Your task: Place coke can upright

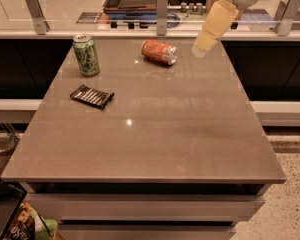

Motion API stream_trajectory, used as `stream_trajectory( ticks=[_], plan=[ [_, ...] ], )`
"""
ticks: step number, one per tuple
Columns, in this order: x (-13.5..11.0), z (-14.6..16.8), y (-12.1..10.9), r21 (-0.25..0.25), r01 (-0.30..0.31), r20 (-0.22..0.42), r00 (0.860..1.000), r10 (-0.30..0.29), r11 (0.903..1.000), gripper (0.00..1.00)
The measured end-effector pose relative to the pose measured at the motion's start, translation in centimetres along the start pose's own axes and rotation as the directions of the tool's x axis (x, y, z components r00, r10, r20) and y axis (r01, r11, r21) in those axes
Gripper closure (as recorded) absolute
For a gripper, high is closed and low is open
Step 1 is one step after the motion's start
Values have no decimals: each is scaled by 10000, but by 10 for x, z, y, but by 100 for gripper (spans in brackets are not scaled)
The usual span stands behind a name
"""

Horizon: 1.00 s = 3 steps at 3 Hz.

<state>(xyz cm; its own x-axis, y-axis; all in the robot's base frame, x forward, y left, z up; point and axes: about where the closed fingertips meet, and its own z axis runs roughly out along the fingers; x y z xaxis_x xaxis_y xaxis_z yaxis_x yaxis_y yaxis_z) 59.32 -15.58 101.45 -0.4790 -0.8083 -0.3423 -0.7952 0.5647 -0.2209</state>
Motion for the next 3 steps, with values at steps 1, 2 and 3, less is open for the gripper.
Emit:
stream_trajectory(
  ticks=[1,2,3],
  plan=[
    [-12,16,-18,607,-1248,-211,9918,1263,9903,0],
    [-33,52,-44,1034,-2262,69,9739,2268,9686,0],
    [-33,52,-44,1033,-2262,71,9739,2267,9686,0]
  ],
)
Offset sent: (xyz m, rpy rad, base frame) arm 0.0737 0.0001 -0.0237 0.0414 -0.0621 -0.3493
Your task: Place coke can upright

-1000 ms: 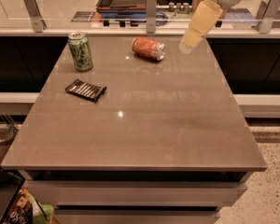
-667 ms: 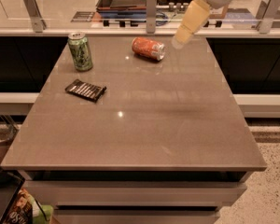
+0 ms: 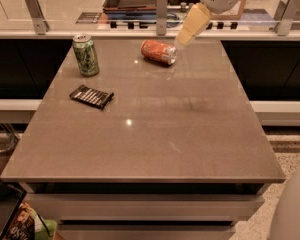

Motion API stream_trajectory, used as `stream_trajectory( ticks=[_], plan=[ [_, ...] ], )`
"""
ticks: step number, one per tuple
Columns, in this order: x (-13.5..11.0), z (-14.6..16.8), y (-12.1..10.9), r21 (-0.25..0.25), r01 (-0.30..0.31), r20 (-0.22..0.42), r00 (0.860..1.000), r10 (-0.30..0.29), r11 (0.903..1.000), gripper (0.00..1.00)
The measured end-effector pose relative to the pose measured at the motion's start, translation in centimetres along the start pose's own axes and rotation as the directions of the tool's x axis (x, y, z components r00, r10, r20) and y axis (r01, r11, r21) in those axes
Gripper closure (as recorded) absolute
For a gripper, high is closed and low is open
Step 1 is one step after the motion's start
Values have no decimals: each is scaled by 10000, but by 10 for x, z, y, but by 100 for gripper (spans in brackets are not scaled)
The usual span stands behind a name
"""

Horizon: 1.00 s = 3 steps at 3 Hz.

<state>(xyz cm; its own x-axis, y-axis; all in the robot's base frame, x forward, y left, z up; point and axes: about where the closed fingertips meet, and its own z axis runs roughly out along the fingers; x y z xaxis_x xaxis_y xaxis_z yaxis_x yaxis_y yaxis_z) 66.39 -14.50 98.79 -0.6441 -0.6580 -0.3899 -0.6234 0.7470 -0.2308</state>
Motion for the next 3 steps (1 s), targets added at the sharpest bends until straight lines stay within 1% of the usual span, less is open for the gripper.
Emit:
stream_trajectory(
  ticks=[1,2,3],
  plan=[
    [-14,6,-3,-197,258,-11,9997,-258,9995,0],
    [-42,25,-2,-787,741,1,9972,-743,9941,0],
    [-62,40,2,-1168,915,133,9958,-905,9889,0]
  ],
)
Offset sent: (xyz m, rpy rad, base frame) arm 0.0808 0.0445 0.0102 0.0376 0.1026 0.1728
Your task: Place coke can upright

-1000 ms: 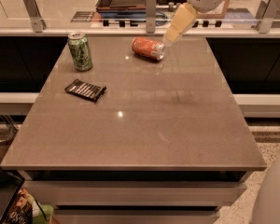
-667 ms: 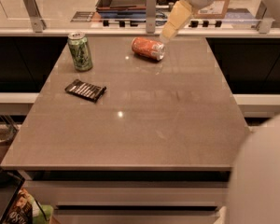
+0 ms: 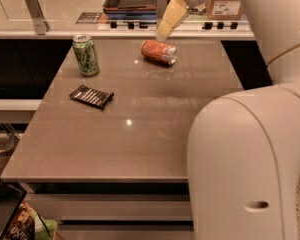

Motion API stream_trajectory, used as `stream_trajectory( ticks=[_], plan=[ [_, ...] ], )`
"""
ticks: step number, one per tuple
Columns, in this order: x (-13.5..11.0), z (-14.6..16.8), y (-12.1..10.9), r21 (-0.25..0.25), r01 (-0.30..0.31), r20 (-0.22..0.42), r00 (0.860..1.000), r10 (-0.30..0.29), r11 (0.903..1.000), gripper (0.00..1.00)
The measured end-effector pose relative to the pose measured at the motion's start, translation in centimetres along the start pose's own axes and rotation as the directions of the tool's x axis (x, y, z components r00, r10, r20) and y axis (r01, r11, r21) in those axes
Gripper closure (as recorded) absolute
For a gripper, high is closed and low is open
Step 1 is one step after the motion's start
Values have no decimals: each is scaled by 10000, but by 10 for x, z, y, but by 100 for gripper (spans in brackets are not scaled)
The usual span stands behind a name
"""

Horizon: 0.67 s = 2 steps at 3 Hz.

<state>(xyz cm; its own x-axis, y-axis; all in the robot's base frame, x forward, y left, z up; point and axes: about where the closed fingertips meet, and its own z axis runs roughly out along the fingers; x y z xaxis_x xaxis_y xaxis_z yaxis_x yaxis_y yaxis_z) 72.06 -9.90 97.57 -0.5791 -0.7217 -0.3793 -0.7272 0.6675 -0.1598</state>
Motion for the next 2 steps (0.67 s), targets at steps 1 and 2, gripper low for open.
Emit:
stream_trajectory(
  ticks=[1,2],
  plan=[
    [-16,19,0,-132,43,-45,10000,-43,9999,0],
    [-25,37,-2,23,-54,-315,9995,55,10000,0]
  ],
)
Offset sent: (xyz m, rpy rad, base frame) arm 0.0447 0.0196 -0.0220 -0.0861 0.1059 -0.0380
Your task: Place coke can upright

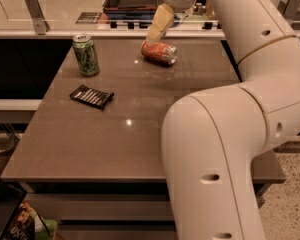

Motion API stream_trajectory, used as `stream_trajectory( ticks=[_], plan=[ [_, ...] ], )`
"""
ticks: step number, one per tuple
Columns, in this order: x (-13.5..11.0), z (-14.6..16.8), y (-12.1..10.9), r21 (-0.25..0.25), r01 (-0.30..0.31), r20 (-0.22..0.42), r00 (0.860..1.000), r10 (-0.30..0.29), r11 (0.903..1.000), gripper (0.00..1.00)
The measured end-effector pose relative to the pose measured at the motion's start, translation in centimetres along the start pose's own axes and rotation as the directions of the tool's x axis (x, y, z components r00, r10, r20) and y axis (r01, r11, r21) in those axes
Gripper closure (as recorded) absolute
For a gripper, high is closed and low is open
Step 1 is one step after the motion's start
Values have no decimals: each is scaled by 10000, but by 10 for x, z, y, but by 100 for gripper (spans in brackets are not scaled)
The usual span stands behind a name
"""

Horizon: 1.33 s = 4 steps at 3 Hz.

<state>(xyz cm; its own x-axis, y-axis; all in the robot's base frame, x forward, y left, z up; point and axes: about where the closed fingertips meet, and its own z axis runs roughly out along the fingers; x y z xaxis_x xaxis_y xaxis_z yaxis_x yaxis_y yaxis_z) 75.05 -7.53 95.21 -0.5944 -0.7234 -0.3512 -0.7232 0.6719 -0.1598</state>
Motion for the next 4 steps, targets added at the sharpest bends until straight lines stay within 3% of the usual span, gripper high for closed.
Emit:
stream_trajectory(
  ticks=[2,4],
  plan=[
    [1,26,-5,314,-273,-752,9967,296,9991,0],
    [16,34,-10,156,-705,-921,9932,716,9974,0]
  ],
)
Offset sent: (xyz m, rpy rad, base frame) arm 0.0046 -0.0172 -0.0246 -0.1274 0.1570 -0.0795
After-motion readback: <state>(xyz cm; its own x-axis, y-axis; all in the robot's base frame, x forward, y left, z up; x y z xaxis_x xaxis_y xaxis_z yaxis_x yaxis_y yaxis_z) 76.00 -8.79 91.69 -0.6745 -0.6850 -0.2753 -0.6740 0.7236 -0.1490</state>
